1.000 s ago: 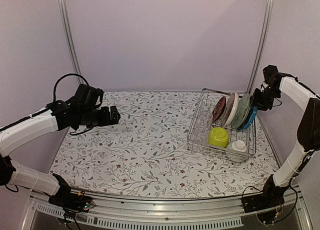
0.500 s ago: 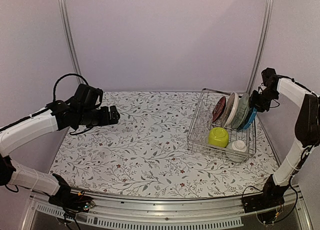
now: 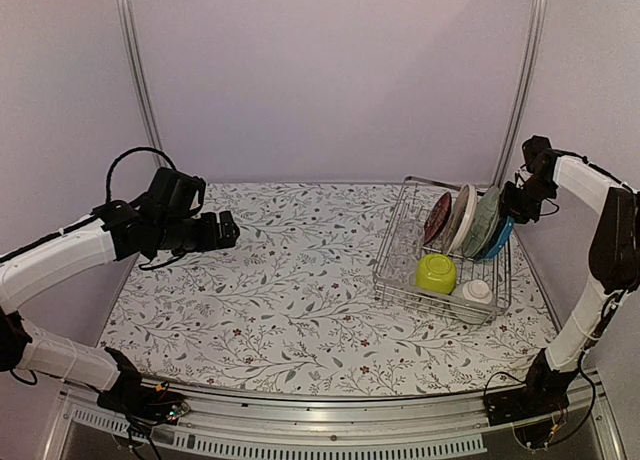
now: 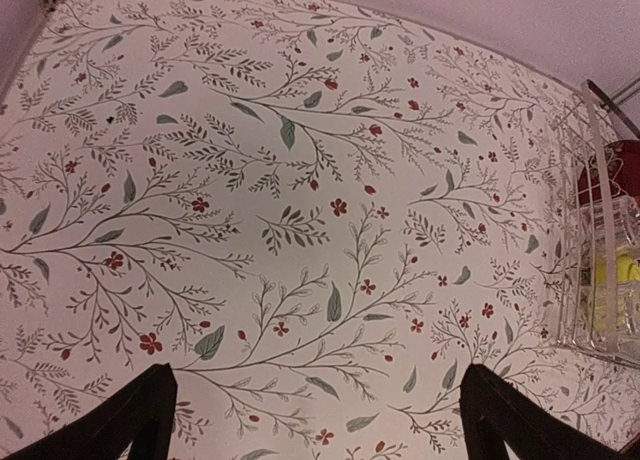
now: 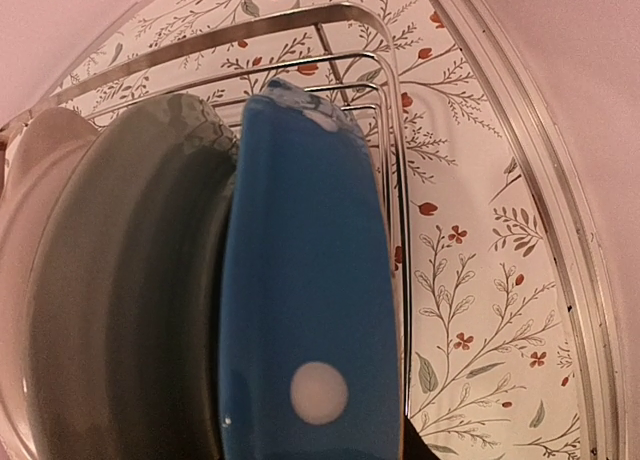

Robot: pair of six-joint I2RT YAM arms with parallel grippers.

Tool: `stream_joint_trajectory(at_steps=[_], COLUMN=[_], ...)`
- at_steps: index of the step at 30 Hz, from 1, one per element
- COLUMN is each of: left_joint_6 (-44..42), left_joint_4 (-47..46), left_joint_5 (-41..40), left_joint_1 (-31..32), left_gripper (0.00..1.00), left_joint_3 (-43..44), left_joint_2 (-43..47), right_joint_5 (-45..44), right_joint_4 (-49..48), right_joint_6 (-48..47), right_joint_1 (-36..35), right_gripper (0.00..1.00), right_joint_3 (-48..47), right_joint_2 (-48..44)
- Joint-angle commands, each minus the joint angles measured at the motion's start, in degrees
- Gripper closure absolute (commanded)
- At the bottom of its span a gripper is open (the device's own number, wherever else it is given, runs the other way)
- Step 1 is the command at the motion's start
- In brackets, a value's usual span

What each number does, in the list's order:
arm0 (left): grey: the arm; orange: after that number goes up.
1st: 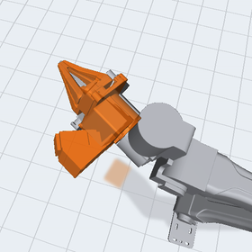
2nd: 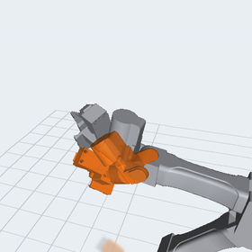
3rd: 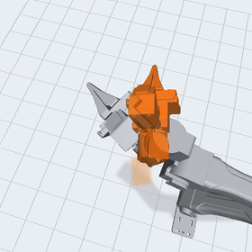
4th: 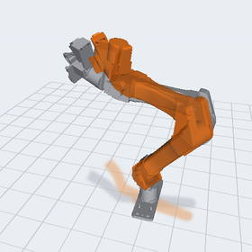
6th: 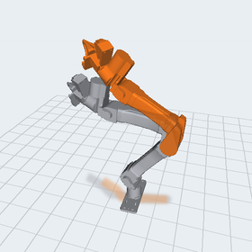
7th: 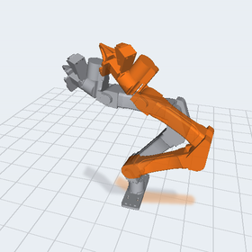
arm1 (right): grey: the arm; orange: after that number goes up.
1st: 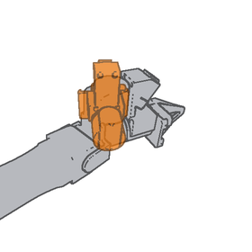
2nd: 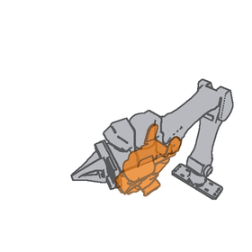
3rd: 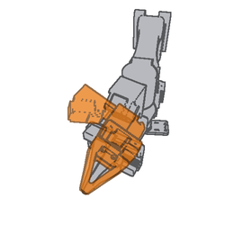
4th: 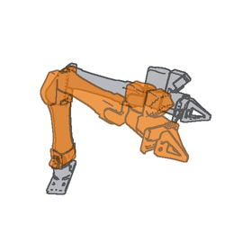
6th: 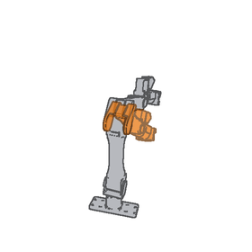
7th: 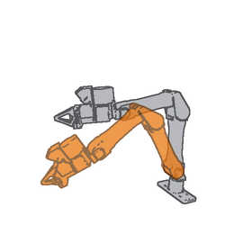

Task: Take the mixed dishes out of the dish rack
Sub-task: Grab the plate from the dish rack.

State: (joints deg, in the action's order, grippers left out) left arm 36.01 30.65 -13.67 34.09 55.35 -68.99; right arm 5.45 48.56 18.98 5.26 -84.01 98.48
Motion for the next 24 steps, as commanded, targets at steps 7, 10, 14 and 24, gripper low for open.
stream_joint_trajectory(at_steps=[7,10,14,24], left_joint_6=[-0.2,-0.1,-0.2,0.0], left_joint_4=[-1.7,-2.0,-2.1,-2.5], left_joint_5=[1.1,1.2,1.2,1.2], left_joint_1=[-0.6,-0.6,-0.6,-0.6], left_gripper=[0.00,0.00,0.01,0.00], left_joint_3=[-0.1,-0.1,-0.2,-0.3], left_joint_2=[-0.6,-0.8,-0.8,-1.0], right_joint_5=[-0.1,-1.2,-2.6,-5.1], right_joint_4=[5.6,8.4,10.8,16.5], right_joint_6=[0.1,-0.9,-1.6,-3.0], right_joint_1=[-0.2,-0.2,-0.3,-1.4], right_gripper=[0.94,1.00,1.00,1.00], right_joint_3=[-9.2,-12.5,-14.9,-20.0], right_joint_2=[-0.6,0.3,0.8,-1.4])
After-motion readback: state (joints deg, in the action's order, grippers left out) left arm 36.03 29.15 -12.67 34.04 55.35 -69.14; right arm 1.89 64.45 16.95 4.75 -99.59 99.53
